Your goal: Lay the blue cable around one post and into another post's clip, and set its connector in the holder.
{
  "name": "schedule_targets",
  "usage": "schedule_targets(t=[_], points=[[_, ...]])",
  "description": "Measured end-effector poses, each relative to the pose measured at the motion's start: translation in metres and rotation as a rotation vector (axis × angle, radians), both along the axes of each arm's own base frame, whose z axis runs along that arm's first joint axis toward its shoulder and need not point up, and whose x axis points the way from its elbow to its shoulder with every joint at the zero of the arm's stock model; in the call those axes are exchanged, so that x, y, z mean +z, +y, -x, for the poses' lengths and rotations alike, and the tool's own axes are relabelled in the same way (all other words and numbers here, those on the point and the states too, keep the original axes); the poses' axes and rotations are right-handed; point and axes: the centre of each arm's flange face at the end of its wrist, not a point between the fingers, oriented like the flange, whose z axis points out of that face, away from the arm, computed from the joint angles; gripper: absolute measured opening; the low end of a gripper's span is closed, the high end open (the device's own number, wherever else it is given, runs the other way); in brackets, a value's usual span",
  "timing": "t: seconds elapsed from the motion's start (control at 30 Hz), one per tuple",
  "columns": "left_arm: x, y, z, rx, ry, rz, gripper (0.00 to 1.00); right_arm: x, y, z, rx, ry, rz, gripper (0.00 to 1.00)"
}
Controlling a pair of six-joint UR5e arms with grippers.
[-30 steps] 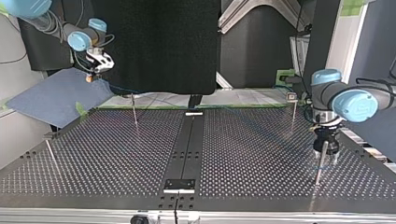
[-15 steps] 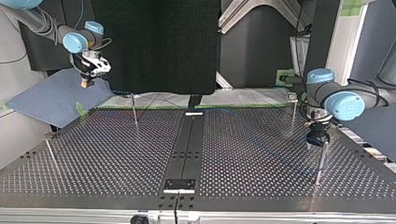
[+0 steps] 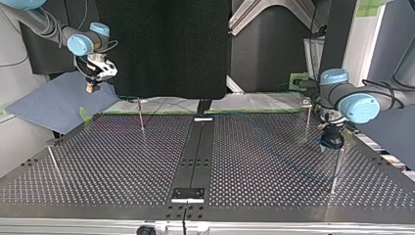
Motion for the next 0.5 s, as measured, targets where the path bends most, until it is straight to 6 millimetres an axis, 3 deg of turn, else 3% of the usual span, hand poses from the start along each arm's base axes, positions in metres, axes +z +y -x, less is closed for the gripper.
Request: schedule_targets(t=[0.2,0.5], points=[[-0.004,0.01,0.004,0.057,0.019,-0.011,1.0,0.0,0.0,-0.002,0.004,0.0,0.0,0.47],[-0.004,0.052,0.012,0.163,0.04,0.002,1.0,0.0,0.001,-0.004,0.006,0.0,-0.002,0.47]])
